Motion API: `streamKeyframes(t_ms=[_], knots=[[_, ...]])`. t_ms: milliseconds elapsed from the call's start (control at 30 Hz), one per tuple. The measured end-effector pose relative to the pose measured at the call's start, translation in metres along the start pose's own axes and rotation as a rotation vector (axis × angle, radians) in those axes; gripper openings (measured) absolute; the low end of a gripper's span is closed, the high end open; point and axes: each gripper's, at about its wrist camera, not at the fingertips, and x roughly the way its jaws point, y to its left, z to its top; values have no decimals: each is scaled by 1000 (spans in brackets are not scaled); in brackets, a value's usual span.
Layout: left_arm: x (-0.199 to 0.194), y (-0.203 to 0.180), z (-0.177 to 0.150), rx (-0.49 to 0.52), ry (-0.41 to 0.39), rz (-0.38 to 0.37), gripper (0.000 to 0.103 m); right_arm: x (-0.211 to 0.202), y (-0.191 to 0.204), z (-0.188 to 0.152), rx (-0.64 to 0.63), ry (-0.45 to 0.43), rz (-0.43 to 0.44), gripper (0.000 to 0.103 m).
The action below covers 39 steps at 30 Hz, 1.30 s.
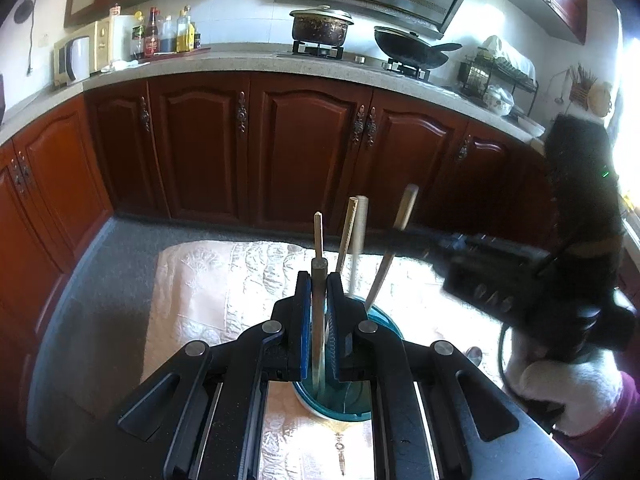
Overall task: Organize utensils
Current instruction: 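Open both grippers to release the chopsticks and withdraw from the cup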
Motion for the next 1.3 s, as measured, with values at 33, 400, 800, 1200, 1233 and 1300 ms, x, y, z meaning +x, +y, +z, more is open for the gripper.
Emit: streamKeyframes(t_ms=[33, 400, 800, 1200, 1233, 1300], knots=[[0, 0, 0, 0, 0, 4, 6, 3, -1, -2, 1, 12, 5, 8], [-2, 6, -1, -46, 11, -6, 26, 1, -17, -16, 75, 85, 36, 29], [-9, -13, -25, -22, 13, 49, 39, -34, -17, -51, 84, 45, -62, 37], [-12, -50, -65, 32, 27, 81, 40, -78, -11, -92, 86, 9, -161, 39], [-12, -53, -69, 36, 29, 76, 40, -82, -11, -96, 87, 7, -171, 39], [-12, -61, -75, 49, 34, 67, 40, -89, -13, -104, 92, 6, -180, 40]])
